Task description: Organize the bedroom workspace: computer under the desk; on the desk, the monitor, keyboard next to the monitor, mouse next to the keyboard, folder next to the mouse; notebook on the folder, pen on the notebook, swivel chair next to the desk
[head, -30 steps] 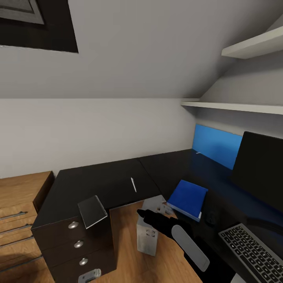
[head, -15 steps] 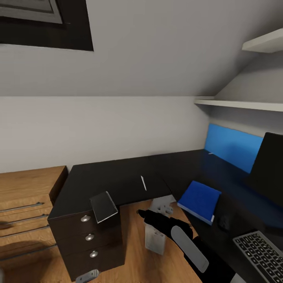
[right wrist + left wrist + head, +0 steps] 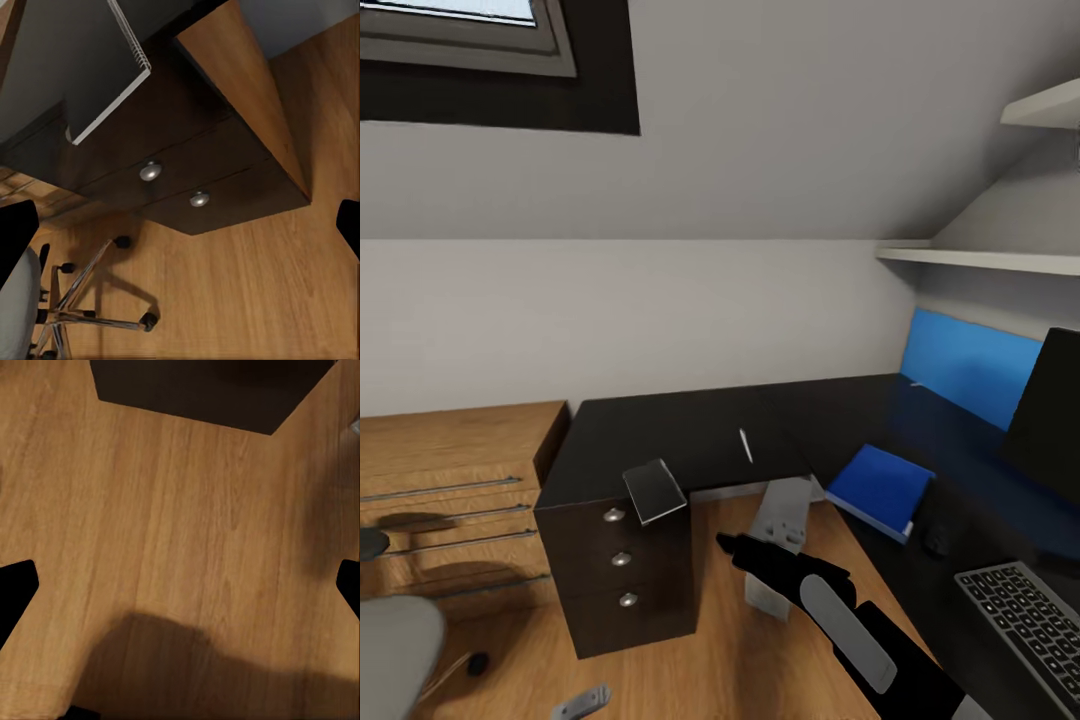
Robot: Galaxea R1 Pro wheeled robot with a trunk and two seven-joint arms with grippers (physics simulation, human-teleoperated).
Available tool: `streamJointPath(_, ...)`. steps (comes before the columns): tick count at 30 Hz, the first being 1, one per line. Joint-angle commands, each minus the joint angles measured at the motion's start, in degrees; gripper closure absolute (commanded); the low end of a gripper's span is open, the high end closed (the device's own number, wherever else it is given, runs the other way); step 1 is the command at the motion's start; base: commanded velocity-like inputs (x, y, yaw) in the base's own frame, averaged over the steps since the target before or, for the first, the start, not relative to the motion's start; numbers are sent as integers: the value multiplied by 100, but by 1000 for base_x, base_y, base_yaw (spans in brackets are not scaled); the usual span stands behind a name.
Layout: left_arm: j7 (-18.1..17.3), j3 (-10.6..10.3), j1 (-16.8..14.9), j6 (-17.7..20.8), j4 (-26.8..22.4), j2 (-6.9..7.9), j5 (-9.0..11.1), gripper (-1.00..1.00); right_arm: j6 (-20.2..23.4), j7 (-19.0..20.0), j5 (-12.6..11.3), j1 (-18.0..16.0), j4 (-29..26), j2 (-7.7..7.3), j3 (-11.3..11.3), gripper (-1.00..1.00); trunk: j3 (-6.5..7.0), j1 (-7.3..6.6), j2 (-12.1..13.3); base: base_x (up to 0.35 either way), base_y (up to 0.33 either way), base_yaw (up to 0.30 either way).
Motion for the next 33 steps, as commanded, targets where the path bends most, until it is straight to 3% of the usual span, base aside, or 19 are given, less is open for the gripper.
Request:
streamJointPath(1, 53, -32, -4, 14, -12, 7, 45, -100, -4, -48, -49, -6, -10, -17, 12, -100, -8, -3, -4, -188, 0, 38)
streamJointPath(18, 53, -23, -4, 11, -11, 10, 46, -100, -127, 181, -55, -6, 171, -64, -8, -100, -11, -3, -4, -25, 0, 5)
streamJointPath(33, 54, -13, -4, -2, -26, 17, 43, -100, -136, 258, -37, -6, 186, -65, -6, -100, 46, -3, -4, 0, 0, 232)
